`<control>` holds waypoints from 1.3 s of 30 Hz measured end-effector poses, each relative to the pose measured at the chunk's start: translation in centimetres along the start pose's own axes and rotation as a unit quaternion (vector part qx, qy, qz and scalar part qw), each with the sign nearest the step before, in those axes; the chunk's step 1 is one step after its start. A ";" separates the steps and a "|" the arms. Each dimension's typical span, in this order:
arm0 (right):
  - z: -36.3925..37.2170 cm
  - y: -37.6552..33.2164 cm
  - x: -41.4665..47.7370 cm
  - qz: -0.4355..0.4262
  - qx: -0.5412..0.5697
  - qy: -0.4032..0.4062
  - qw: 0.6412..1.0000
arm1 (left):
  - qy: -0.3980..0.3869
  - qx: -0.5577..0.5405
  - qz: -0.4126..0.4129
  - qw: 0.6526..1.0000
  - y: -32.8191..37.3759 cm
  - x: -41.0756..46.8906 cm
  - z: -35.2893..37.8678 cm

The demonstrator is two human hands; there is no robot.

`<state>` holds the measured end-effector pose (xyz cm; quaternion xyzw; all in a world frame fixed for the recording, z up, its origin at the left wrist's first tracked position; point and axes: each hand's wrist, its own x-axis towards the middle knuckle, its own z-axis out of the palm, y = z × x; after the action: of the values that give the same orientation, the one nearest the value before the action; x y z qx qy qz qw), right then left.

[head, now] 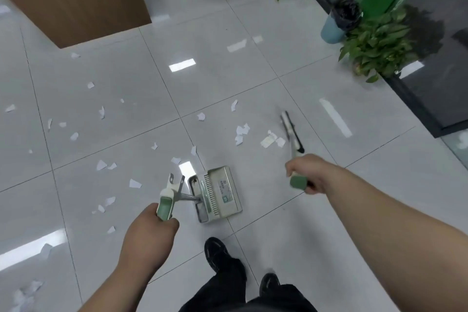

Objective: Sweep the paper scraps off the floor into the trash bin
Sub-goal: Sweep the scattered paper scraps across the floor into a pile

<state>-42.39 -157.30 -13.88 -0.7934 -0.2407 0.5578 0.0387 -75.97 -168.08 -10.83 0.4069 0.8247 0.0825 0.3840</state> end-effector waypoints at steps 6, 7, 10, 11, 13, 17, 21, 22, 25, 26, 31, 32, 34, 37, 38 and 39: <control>6.9 -1.2 -6.5 -0.013 -0.042 -0.100 0.994 | -0.008 -0.022 -0.022 0.999 -1.4 0.1 -2.4; 7.9 -1.5 -7.4 -0.017 -0.051 -0.117 0.992 | -0.007 -0.029 -0.029 0.999 -1.8 -0.1 -2.7; 10.9 -2.7 -9.3 -0.028 -0.074 -0.166 0.983 | 0.004 -0.045 -0.048 0.998 -2.9 -0.8 -3.5; 11.7 -3.3 -9.6 -0.033 -0.079 -0.180 0.980 | 0.008 -0.047 -0.052 0.997 -3.2 -1.0 -3.7; 13.1 -4.5 -10.0 -0.039 -0.074 -0.206 0.975 | 0.020 -0.056 -0.066 0.996 -3.7 -1.5 -4.0; 14.2 -7.4 -10.5 -0.045 -0.057 -0.230 0.971 | 0.054 -0.084 -0.103 0.990 -4.9 -2.2 -4.9; 12.3 -9.8 -10.5 -0.032 -0.009 -0.233 0.972 | 0.079 -0.104 -0.133 0.982 -5.3 -2.6 -5.3; 11.6 -10.3 -10.3 -0.028 0.000 -0.235 0.971 | 0.087 -0.106 -0.137 0.981 -5.1 -2.5 -5.4; 9.6 -11.8 -9.1 -0.036 -0.003 -0.218 0.975 | 0.102 -0.094 -0.146 0.979 -3.8 -1.8 -5.4; 8.8 -12.3 -8.4 -0.044 -0.011 -0.203 0.978 | 0.104 -0.094 -0.146 0.979 -3.2 -1.4 -5.3; 4.1 -16.0 -3.8 -0.099 -0.063 -0.135 0.984 | 0.126 -0.099 -0.161 0.974 0.8 0.7 -4.8; 3.0 -16.9 -3.0 -0.104 -0.072 -0.122 0.984 | 0.130 -0.097 -0.164 0.973 1.7 1.2 -4.7; 0.9 -18.5 -1.3 -0.115 -0.094 -0.097 0.984 | 0.140 -0.092 -0.166 0.972 3.8 2.4 -4.3; -1.8 -20.6 1.0 -0.116 -0.146 -0.080 0.979 | 0.151 -0.083 -0.169 0.970 7.0 3.9 -4.0; -2.5 -21.3 1.7 -0.117 -0.162 -0.082 0.976 | 0.157 -0.078 -0.174 0.969 7.8 4.3 -3.9; -3.1 -21.9 2.4 -0.117 -0.177 -0.084 0.974 | 0.163 -0.073 -0.179 0.967 8.5 4.6 -3.8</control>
<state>-46.39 -136.32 -7.57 -0.7044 -0.4289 0.5626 -0.0576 -75.17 -158.48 -7.01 0.2043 0.9275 0.1369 0.2816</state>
